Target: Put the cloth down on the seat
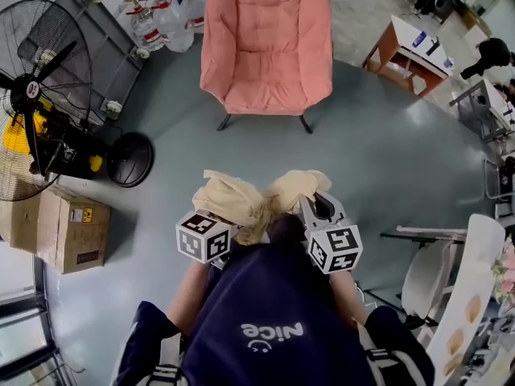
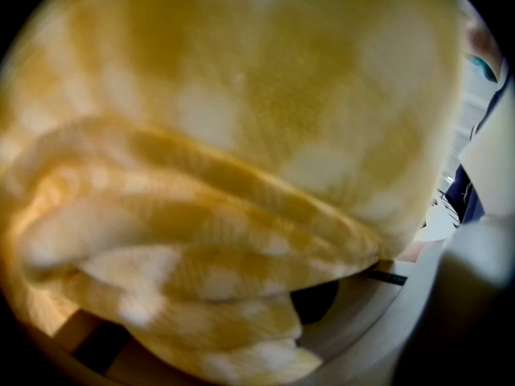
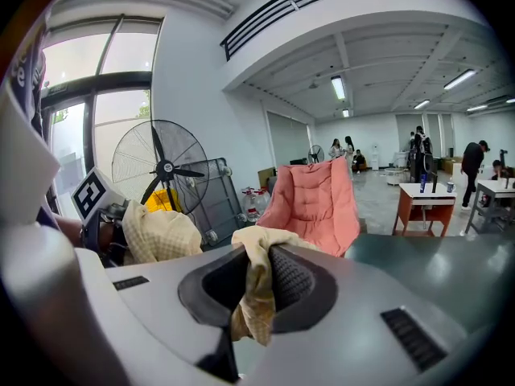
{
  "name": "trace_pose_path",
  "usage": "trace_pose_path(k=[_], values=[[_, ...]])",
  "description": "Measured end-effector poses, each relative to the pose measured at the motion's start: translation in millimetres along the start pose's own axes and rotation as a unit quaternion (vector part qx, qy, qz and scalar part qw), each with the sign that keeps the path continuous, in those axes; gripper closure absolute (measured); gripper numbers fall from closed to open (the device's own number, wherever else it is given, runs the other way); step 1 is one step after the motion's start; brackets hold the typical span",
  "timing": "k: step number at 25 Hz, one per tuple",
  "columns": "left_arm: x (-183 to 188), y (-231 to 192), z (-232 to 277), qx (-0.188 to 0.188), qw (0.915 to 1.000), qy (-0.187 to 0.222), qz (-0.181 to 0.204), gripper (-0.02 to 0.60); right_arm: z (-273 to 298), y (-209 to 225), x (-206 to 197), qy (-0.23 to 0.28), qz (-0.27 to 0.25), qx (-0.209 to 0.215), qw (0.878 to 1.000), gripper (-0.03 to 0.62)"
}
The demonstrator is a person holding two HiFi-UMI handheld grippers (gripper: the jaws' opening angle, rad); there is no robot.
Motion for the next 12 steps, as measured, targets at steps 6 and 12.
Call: trace_pose_path(k=[6,12], values=[[54,-26,54,0.025,0.9996,0.012,-0.011,0.554,61,51,45,0.007,-0.018,0.039,0.999,0.52],[96,-32,114,0.029,0.9983,0.044,-0.024,0.554,99,113,86,0.021,-0.038,0.073,0.996,0.52]])
Point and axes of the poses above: the fingertips, and each gripper's own axes: z forward along the fingers, y to its right, x out of its top, the point moved 7 cm from there along -z, backward along the fingers, and after that the axes turned 6 degrees about -x, right-handed, at the moved point
